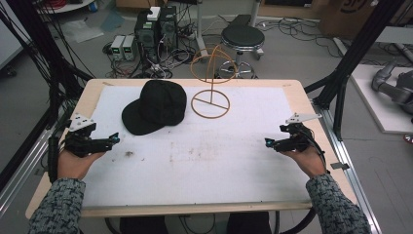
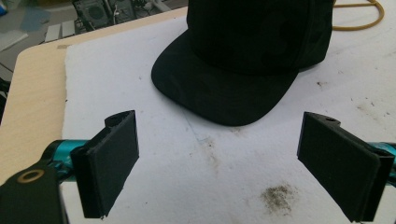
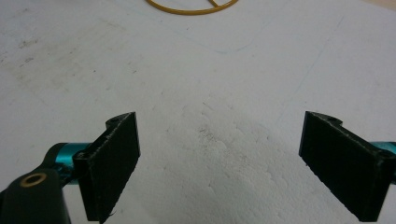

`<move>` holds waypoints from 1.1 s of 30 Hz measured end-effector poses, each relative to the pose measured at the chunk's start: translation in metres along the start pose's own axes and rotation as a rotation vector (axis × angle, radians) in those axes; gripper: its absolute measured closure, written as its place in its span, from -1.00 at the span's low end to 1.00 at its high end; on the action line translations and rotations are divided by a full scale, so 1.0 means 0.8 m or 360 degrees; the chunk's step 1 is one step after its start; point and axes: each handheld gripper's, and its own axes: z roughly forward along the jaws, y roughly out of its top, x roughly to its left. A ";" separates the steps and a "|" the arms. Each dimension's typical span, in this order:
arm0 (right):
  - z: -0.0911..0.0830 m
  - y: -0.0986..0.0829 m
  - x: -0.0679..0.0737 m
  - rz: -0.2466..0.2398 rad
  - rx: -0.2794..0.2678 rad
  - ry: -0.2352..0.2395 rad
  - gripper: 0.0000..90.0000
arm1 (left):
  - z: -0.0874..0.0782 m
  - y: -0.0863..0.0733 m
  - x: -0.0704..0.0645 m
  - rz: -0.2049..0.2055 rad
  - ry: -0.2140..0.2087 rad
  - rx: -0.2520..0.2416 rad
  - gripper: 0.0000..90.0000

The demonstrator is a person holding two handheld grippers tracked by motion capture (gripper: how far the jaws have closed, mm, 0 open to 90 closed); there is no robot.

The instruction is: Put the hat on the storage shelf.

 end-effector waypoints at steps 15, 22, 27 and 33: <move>0.000 -0.003 -0.006 0.0005 0.0000 0.0013 -0.73 | 0.023 0.012 -0.018 -0.0036 -0.0036 -0.0022 -0.71; -0.001 -0.003 -0.005 0.0006 0.0000 0.0019 -0.73 | 0.048 0.033 -0.037 -0.0020 -0.0069 -0.0031 -0.68; -0.003 -0.002 -0.002 -0.0005 0.0001 0.0023 -0.73 | 0.071 0.056 -0.048 -0.0001 -0.0067 -0.0057 -0.63; -0.005 -0.001 -0.001 -0.0021 -0.0012 0.0035 -0.73 | 0.093 0.085 -0.055 0.0040 -0.0096 -0.0049 -0.63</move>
